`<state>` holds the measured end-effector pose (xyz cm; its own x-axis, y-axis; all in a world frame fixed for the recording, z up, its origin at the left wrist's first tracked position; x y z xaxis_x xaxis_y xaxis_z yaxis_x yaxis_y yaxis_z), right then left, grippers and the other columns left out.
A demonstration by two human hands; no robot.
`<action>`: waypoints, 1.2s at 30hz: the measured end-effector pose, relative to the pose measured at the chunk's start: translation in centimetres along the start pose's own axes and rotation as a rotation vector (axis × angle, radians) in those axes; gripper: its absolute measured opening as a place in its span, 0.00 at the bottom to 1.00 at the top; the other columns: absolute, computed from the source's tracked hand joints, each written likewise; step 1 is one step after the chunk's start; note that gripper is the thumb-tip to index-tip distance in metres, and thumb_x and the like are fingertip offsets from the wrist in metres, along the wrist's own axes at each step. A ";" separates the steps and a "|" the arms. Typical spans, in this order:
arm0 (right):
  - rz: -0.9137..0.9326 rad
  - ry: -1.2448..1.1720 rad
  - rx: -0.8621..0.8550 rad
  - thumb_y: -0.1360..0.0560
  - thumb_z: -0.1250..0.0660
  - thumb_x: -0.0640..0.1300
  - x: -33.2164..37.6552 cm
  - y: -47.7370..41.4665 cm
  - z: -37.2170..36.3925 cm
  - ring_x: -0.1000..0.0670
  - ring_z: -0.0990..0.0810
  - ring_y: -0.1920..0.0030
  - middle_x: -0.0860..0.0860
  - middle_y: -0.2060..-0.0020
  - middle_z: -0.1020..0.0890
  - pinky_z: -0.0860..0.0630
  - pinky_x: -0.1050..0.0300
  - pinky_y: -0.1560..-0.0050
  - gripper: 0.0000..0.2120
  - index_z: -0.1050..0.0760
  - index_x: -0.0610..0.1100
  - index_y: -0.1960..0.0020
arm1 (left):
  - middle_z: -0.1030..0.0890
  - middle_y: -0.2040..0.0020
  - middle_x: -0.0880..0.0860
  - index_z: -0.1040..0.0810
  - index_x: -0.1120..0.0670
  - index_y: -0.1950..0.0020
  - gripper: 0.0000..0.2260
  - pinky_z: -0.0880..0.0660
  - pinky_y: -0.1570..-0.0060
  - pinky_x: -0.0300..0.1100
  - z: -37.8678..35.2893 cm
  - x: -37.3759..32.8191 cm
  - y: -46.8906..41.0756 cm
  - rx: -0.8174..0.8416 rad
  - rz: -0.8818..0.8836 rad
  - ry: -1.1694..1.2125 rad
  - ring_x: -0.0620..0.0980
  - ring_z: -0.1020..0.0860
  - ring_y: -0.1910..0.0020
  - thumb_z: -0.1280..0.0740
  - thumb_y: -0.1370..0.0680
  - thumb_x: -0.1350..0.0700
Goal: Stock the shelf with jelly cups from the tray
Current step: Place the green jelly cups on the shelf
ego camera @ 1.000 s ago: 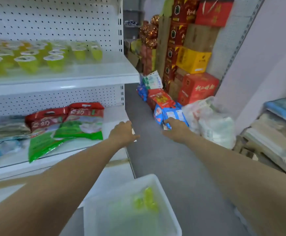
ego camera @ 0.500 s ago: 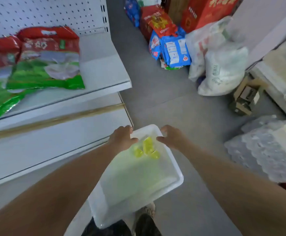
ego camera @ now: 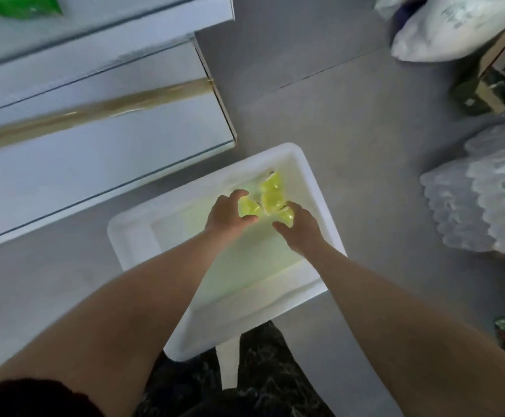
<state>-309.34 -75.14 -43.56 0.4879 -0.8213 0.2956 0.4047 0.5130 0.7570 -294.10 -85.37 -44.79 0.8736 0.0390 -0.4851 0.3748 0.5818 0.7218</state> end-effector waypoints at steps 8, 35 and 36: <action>-0.061 -0.156 -0.128 0.29 0.25 0.50 -1.5 -1.4 -1.9 0.47 0.22 0.50 0.46 0.45 0.25 0.30 0.58 0.49 0.22 0.27 0.47 0.38 | 0.23 0.45 0.57 0.24 0.47 0.39 0.20 0.33 0.47 0.40 -2.1 1.4 -3.0 0.023 -0.030 0.048 0.55 0.25 0.42 0.25 0.29 0.48; 0.072 -0.288 -0.121 0.31 0.24 0.54 3.2 4.5 1.5 0.50 0.21 0.48 0.51 0.46 0.20 0.26 0.58 0.48 0.25 0.25 0.47 0.38 | 0.17 0.54 0.50 0.22 0.47 0.57 0.24 0.21 0.47 0.51 3.8 4.3 5.3 -0.038 0.137 0.558 0.52 0.18 0.52 0.21 0.45 0.38; 0.103 -0.290 -0.133 0.30 0.24 0.54 4.1 5.3 2.6 0.50 0.21 0.48 0.51 0.46 0.20 0.26 0.58 0.48 0.25 0.25 0.47 0.37 | 0.16 0.54 0.50 0.22 0.48 0.57 0.23 0.21 0.48 0.50 4.8 3.5 6.2 -0.046 0.114 0.581 0.51 0.18 0.53 0.20 0.43 0.39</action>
<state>-307.22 -76.40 -36.84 0.2988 -0.7905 0.5346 0.4714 0.6093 0.6376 -287.27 -85.49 -39.63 0.5894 0.5342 -0.6060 0.2636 0.5820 0.7693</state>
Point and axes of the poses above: each hand's wrist, its own y-axis away from the middle knuckle, its own z-axis out of the back of the hand, x = y × z, the point moved 7 cm from there along -y, towards the middle knuckle
